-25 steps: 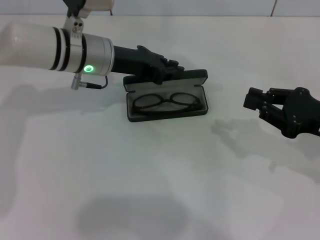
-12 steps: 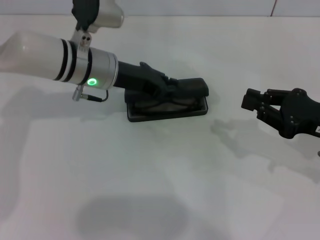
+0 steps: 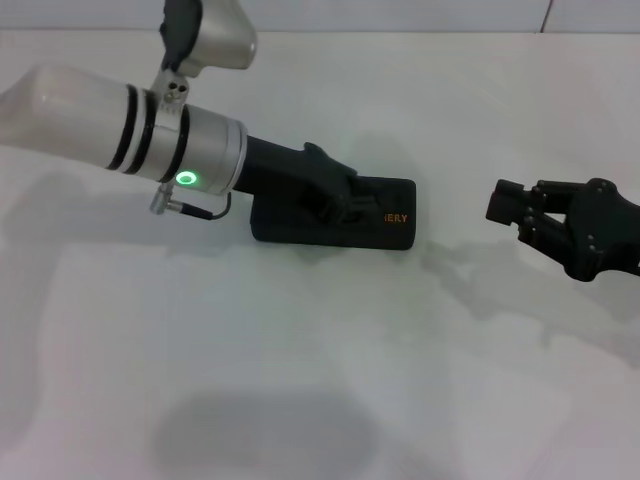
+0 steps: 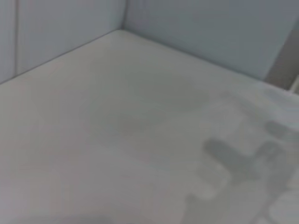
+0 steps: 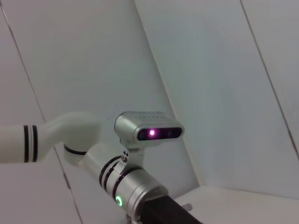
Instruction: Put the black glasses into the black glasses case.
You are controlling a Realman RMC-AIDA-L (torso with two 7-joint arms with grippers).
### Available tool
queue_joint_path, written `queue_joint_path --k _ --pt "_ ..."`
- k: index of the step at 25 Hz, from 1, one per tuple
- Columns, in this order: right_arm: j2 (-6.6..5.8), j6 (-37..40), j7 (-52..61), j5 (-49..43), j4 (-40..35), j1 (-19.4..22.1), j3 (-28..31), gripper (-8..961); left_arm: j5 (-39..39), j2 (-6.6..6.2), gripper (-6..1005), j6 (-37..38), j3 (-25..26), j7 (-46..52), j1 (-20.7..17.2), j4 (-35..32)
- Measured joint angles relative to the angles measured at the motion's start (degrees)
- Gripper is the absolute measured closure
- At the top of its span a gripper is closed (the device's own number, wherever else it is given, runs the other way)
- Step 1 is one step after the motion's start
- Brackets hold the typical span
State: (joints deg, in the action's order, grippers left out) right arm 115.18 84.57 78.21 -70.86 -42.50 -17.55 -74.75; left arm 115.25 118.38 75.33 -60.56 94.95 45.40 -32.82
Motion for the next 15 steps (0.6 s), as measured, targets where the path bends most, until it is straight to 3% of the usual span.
queue_joint_path --k 2,8,12,15 --pt "-0.02 0.83 -0.07 -0.67 0.20 -0.31 0.28 790 -0.70 0.03 789 2.34 0.27 0.00 -1.51 -2.21" --pt "-0.22 2.23 -0.14 -2.04 -0.16 -0.43 1.32 787 -10.87 -0.36 788 13.62 0.80 -4.42 -10.58 -12.90" --pt "-0.91 5.87 -0.05 -2.21 -0.17 -1.46 1.60 785 -19.38 -1.88 787 21.97 3.63 -11.87 -15.33 -12.63" --pt "-1.41 9.40 0.20 -2.21 0.21 -3.16 1.62 784 -24.54 -2.20 700 27.92 6.61 -15.25 -19.15 -12.19"
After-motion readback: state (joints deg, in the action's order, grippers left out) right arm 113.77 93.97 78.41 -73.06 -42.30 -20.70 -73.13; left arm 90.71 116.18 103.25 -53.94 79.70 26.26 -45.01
